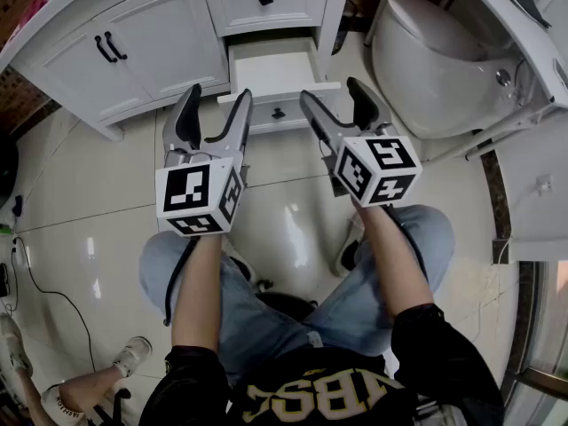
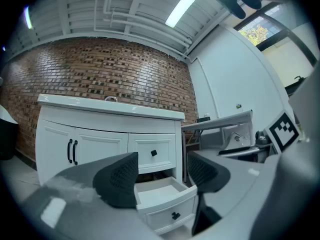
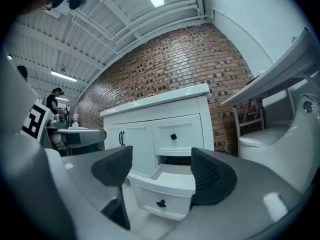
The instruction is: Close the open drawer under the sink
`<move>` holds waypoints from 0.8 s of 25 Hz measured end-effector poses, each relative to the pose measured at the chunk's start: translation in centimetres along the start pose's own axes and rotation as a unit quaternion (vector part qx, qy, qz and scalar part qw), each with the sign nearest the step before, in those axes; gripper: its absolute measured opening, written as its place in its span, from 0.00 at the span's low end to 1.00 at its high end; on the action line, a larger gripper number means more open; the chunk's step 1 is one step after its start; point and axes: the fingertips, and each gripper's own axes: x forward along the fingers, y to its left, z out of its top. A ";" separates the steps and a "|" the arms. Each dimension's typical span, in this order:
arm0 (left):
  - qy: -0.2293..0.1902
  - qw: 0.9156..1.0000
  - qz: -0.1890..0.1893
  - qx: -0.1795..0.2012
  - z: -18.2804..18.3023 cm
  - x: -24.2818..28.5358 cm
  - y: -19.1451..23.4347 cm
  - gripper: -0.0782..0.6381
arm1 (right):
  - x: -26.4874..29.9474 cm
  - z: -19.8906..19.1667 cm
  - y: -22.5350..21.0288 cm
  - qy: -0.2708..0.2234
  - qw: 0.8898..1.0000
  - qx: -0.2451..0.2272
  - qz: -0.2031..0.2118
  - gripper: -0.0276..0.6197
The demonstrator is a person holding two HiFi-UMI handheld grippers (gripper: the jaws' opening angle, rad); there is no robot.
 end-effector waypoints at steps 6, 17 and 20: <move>-0.004 1.000 -0.003 -0.003 0.2 2.4 0.7 0.54 | 3.4 -3.1 -0.1 0.043 0.998 0.024 0.025 0.61; 0.012 1.000 -0.004 -0.006 -1.3 6.4 2.6 0.54 | 7.7 -14.1 0.8 0.187 0.975 0.093 0.072 0.61; 0.016 1.000 -0.001 -0.013 -1.8 7.2 3.7 0.54 | 8.7 -18.1 -0.3 0.223 0.957 0.171 0.067 0.60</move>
